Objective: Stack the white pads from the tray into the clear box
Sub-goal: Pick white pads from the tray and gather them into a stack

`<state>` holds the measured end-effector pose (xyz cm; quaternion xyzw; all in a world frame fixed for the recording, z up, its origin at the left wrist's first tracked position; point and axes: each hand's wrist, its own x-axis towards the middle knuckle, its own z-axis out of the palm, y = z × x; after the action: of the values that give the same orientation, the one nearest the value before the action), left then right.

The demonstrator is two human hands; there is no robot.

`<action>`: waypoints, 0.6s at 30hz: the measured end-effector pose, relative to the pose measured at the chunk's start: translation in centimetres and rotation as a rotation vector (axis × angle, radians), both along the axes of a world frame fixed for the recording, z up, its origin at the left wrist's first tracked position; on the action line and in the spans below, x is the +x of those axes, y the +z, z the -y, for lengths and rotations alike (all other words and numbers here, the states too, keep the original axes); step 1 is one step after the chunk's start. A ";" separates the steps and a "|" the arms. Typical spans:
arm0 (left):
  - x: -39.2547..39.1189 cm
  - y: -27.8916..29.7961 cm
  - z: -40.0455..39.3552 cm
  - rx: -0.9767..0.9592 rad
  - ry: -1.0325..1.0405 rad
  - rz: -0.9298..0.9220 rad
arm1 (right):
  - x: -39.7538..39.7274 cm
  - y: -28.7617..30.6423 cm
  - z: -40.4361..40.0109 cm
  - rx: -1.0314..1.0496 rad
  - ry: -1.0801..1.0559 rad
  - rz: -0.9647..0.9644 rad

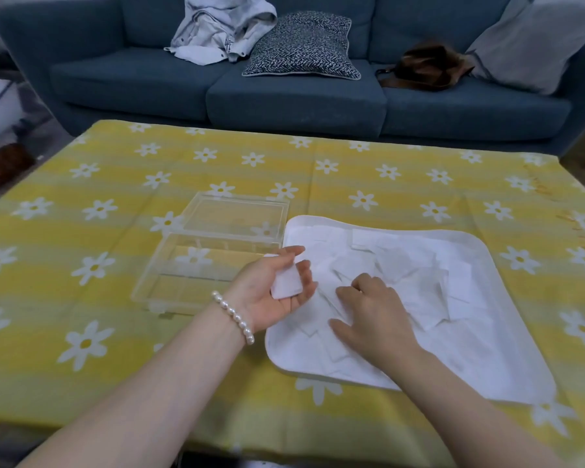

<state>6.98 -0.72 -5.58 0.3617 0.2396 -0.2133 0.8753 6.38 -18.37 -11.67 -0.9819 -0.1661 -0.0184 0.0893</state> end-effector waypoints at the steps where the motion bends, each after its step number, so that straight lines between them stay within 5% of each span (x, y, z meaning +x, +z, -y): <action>1: -0.1 -0.1 0.1 0.002 -0.017 0.009 | 0.1 -0.2 -0.1 0.012 -0.007 0.048; 8: -0.3 0.0 0.3 0.006 -0.074 0.003 | 1.3 0.5 0.8 0.272 -0.176 0.000; 12: -0.4 -0.4 0.8 0.027 -0.024 -0.037 | 1.1 3.7 0.9 0.879 -0.395 -0.163; 15: -0.6 -0.7 1.6 0.042 0.007 -0.019 | 0.1 5.7 0.4 1.392 -0.454 -0.502; 18: -0.7 -0.9 2.6 0.009 -0.006 0.085 | -1.2 6.3 -0.4 1.570 -0.446 -0.741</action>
<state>6.31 -3.33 -6.45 0.3750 0.2022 -0.1992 0.8825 5.20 -17.99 -5.32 -0.5905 0.1284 0.1744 0.7775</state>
